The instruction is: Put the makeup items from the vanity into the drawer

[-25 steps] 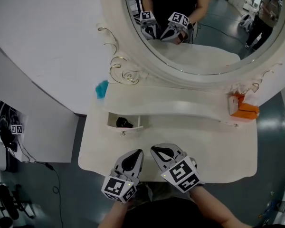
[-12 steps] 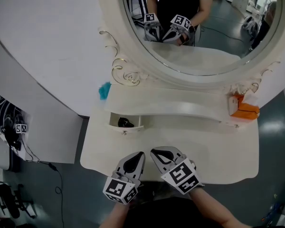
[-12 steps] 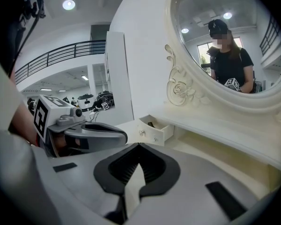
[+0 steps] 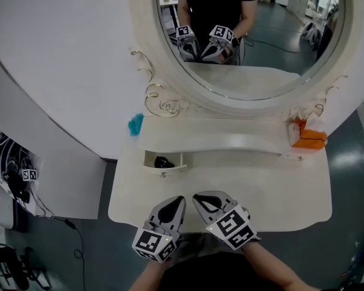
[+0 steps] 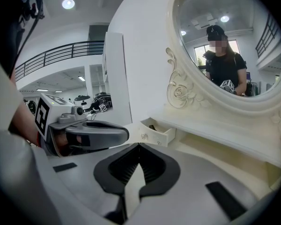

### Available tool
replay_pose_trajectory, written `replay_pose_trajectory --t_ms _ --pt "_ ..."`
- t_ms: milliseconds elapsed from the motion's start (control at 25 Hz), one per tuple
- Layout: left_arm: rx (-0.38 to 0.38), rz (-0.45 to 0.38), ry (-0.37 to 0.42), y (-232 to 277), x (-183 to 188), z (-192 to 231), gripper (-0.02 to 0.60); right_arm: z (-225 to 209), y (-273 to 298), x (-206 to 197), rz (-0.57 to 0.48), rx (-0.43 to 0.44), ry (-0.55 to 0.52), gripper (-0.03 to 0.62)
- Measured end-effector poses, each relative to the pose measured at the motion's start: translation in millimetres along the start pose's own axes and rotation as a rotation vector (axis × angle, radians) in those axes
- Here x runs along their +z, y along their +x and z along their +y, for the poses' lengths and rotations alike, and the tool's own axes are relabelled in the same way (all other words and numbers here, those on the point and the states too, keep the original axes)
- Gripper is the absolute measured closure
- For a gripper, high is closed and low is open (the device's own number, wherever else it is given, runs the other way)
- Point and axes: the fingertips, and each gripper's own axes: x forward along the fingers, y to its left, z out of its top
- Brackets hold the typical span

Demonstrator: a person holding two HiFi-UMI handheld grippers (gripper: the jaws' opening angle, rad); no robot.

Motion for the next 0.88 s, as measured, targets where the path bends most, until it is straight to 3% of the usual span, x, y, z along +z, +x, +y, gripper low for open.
replay_pose_trajectory --t_ms 880 --pt "-0.072 0.005 -0.022 -76.6 -14.2 -7.0 0.566 84.5 -0.7 -3.4 0.021 -0.041 0.017 0.572"
